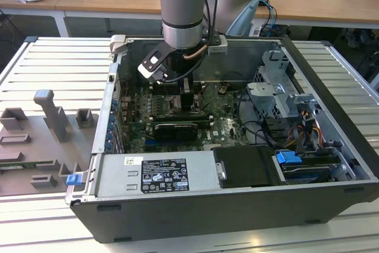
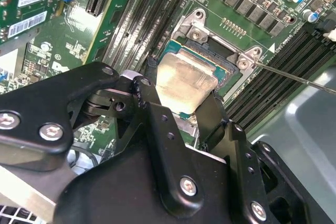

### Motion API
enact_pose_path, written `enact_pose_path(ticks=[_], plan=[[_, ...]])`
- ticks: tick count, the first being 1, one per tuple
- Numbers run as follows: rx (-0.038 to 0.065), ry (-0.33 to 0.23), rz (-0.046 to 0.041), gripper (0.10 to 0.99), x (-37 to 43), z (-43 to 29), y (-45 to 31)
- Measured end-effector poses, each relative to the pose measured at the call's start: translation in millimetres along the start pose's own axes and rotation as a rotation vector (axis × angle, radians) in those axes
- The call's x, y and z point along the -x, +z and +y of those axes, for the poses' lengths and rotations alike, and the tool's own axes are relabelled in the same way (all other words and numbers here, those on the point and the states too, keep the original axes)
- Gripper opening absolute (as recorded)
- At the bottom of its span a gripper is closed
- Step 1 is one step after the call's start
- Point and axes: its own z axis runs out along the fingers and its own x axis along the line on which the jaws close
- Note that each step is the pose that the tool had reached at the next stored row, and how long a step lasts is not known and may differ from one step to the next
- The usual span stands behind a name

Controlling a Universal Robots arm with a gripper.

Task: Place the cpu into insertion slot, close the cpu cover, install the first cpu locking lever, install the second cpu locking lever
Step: 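Place the cpu into insertion slot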

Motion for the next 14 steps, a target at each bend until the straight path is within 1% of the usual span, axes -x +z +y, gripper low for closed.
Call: enact_pose_path(ticks=[5, 6, 7, 8, 14], plan=[[0.000, 0.001, 0.0001, 0.537, -5.4, -0.3, 3.0], [0.000, 0.012, -0.0009, 0.537, -10.1, -0.6, 7.9], [0.000, 0.012, -0.0008, 0.537, -14.0, 0.7, 12.2], [0.000, 0.012, -0.0008, 0.537, -14.7, 1.3, 17.8], [0.000, 0.014, -0.0010, 0.537, -15.0, 2.4, 22.2]])
